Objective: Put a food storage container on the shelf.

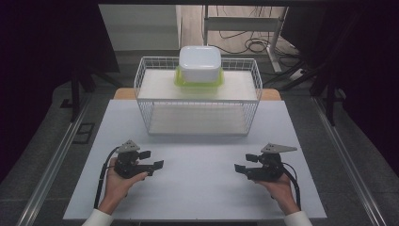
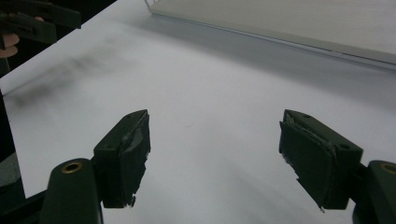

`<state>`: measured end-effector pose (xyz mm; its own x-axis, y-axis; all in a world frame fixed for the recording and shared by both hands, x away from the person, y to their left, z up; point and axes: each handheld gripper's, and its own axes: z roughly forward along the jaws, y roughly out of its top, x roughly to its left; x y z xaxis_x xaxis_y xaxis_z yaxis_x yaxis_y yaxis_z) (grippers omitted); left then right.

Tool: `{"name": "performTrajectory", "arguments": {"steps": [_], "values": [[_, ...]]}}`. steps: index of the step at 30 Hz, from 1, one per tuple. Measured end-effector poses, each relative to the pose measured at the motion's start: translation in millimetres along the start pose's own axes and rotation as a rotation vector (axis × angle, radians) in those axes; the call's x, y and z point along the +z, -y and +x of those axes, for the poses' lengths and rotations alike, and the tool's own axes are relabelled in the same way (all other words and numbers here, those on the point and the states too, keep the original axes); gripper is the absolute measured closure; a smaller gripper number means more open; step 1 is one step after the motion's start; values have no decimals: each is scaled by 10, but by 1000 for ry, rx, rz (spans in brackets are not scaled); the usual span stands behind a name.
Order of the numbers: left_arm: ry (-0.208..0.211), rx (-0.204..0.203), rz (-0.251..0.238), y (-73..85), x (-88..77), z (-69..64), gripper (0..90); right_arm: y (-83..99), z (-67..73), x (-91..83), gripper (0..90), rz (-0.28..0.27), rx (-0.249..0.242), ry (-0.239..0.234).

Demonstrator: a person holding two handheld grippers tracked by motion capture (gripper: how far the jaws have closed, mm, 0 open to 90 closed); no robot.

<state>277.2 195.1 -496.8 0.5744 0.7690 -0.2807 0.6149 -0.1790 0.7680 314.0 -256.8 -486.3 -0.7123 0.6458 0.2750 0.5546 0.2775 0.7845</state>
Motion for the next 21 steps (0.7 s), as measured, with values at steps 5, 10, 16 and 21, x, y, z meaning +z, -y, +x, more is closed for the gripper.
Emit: {"name": "performTrajectory", "arguments": {"steps": [5,10,16,21], "values": [[4,-4,1,2,-12,13,258,12,-1,-6,246,-4,-1,10],[2,-1,3,5,-15,24,256,9,2,-14,245,-8,-3,4],[4,-5,2,6,-21,34,257,-2,-3,-55,245,-21,-10,14],[3,-10,-4,-5,-21,52,259,-15,6,-83,239,-22,-27,21]]}}
